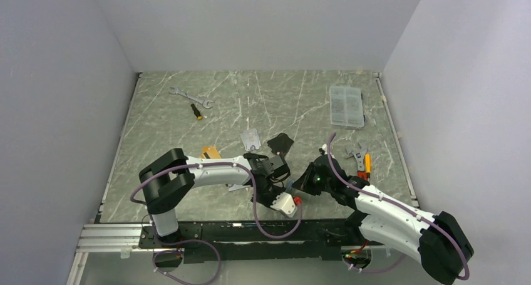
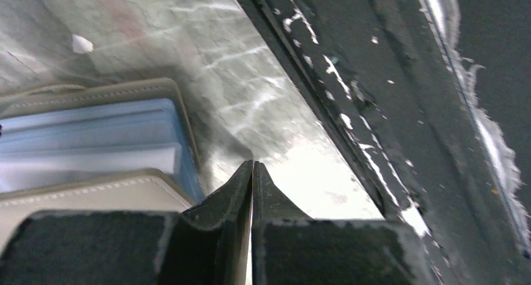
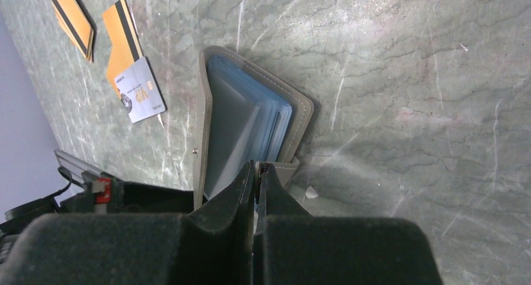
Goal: Put the credit cards into the card holder
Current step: Close the card holder at the center of the board.
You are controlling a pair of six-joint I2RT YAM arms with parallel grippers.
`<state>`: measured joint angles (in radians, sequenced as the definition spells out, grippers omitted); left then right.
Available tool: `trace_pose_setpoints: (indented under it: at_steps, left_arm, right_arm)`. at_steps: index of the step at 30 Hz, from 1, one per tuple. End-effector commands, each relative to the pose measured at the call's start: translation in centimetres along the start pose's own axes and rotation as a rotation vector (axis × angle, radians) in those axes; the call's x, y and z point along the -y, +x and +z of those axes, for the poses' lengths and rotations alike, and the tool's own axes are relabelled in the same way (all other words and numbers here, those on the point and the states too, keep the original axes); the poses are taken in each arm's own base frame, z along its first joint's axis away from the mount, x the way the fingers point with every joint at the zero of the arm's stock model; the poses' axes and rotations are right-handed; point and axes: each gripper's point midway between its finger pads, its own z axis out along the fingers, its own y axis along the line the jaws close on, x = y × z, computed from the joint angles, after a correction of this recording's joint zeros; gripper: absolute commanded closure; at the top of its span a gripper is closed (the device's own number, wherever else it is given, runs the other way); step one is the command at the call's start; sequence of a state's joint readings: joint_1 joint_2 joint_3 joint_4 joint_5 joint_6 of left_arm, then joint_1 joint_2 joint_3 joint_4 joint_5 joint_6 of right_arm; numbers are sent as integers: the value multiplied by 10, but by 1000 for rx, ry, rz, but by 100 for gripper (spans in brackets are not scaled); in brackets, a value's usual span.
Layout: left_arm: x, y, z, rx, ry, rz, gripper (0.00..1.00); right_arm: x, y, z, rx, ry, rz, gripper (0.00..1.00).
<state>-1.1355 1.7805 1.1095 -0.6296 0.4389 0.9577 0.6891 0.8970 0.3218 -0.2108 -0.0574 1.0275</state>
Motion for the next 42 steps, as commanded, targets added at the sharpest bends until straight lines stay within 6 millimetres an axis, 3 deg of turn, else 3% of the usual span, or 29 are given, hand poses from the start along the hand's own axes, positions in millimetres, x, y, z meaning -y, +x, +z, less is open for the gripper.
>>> trace_pose_setpoints:
  at_steps: [1,5,8,12,16,29,42]
  left_arm:
    - [12,-18,-42,3,4,26,91]
    - [2,-12,-65,-31,-62,13,92]
    - [-20,-8,-74,-20,-161,-14,90]
    - [-45,-14,-72,33,-250,-21,66]
    - [-54,-18,-61,68,-268,-11,61]
    - [-24,-11,-6,34,-72,18,63]
    - [-14,-2,11,-6,-43,18,64]
  right_arm:
    - [-4,-5,-2,23,-14,-7,100]
    - [3,-4,-3,33,7,0,100]
    - [4,-5,-4,39,4,5,100]
    - [5,-5,-4,39,3,9,100]
    - [5,-5,-4,44,-3,19,100]
    - [-9,-13,-8,65,-58,15,100]
    - [-37,-13,-2,-7,-131,-55,100]
